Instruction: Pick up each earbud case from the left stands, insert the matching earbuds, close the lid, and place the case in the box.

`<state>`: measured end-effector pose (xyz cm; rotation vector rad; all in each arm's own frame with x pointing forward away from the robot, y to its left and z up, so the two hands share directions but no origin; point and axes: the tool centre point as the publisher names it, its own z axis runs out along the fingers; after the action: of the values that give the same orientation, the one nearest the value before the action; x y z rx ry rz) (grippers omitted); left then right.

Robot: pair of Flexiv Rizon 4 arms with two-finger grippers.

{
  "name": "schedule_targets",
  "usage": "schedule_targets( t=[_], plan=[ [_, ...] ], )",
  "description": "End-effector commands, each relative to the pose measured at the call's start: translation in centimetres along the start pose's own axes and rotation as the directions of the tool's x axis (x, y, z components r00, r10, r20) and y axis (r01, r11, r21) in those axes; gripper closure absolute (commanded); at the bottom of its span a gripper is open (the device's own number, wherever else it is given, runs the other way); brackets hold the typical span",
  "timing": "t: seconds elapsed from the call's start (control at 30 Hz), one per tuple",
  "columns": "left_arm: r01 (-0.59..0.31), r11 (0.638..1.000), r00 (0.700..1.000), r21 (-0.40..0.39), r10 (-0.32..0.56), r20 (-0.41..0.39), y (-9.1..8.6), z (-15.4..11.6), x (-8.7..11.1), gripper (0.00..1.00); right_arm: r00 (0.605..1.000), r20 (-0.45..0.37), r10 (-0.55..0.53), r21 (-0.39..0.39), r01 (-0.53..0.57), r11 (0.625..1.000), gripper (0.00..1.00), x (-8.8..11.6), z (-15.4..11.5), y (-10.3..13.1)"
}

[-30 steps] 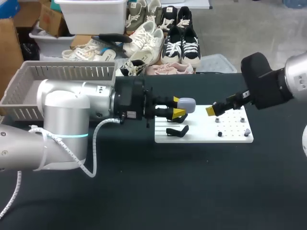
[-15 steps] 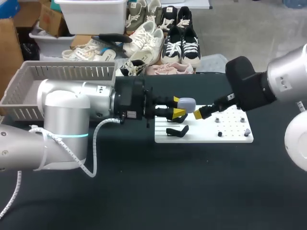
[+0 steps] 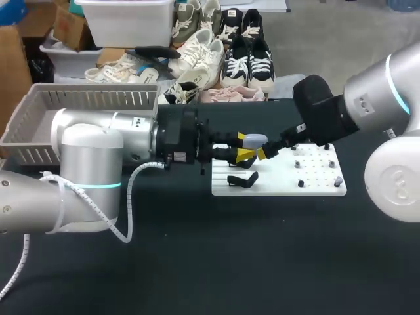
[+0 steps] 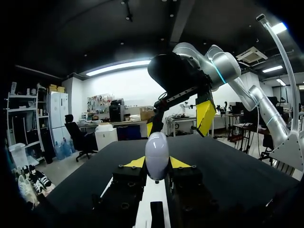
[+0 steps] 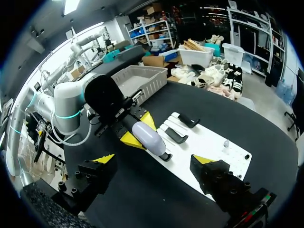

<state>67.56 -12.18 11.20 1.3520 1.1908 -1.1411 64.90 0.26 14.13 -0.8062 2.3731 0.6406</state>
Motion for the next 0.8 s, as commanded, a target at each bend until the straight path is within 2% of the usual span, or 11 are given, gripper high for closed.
schedule_targets(
  t=[0.03,0.53,0.8],
  plan=[
    [-0.001,1.000,1.000,0.000,0.001,0.002,0.1,0.0,0.1,1.00,1.000,-0.008,0.005,0.021,-0.005,1.000,0.00,-0.5,0.9,0.1],
    [-0.001,1.000,1.000,0.000,0.001,0.002,0.1,0.0,0.1,1.00,1.000,-0.018,0.025,0.048,-0.024,0.999,0.00,-1.2,1.6,-0.8],
    [-0.001,1.000,1.000,0.000,0.001,0.002,0.1,0.0,0.1,1.00,0.999,-0.030,0.036,0.066,-0.034,0.997,0.00,-0.8,1.5,-1.4]
  ],
)
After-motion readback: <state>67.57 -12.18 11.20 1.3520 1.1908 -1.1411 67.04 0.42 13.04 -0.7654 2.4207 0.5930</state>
